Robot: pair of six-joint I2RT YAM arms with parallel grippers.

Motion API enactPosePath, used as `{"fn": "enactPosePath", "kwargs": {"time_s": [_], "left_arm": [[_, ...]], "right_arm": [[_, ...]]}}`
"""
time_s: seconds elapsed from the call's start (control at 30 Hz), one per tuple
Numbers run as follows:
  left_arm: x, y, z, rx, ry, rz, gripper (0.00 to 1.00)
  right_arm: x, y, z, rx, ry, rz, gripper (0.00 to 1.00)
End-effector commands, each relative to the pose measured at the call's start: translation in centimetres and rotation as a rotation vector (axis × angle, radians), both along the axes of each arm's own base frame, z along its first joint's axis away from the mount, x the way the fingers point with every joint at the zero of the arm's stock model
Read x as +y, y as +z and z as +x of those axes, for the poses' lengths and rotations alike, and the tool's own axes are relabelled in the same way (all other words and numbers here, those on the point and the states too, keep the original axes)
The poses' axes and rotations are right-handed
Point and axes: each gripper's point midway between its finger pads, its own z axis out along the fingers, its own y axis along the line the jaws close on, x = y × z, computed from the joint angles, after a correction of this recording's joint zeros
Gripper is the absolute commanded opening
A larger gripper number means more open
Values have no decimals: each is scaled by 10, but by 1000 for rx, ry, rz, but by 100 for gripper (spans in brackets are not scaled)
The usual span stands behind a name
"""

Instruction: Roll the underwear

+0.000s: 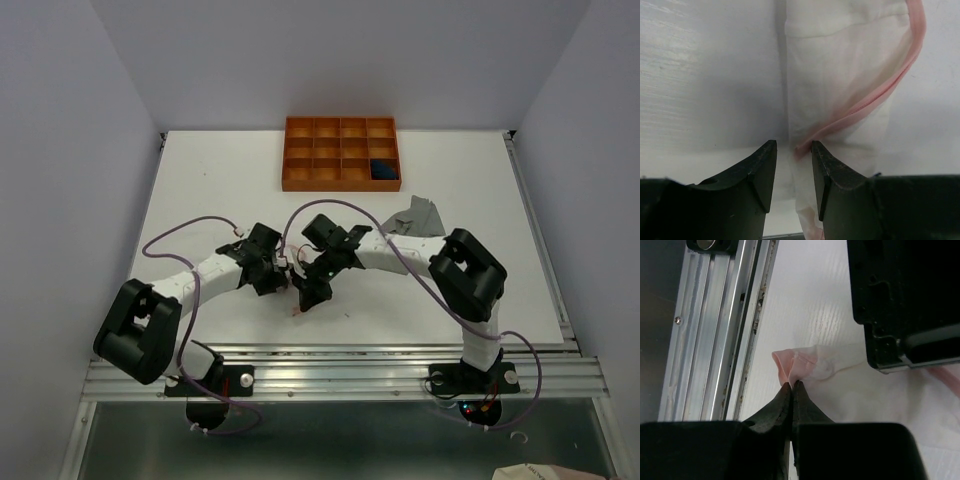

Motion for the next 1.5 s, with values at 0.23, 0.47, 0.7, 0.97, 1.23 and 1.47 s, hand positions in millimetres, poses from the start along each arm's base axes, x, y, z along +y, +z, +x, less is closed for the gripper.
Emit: {"fn": "enactPosePath", "kwargs": {"time_s": [0.23, 0.47, 0.7, 0.97, 1.23, 1.47], "left_arm": [[-3, -11, -14, 22, -71, -14, 45], [-5, -14, -12, 25, -102, -8, 42], [1, -15, -11, 46, -91, 34, 41], [-4, 2, -6, 11, -79, 2, 41], [10, 19, -3, -8, -7, 48, 60], [41, 47, 1, -58, 151, 58, 64]], "right_arm": [[25, 9, 48, 125, -152, -10, 1], [33, 4, 64, 171, -207, -27, 1], [39, -4, 78, 203, -279, -49, 1], [32, -50, 102, 282, -489, -138, 1], [28, -80, 122, 245, -628, -213, 2], [17, -100, 116, 262, -671, -265, 2]]}}
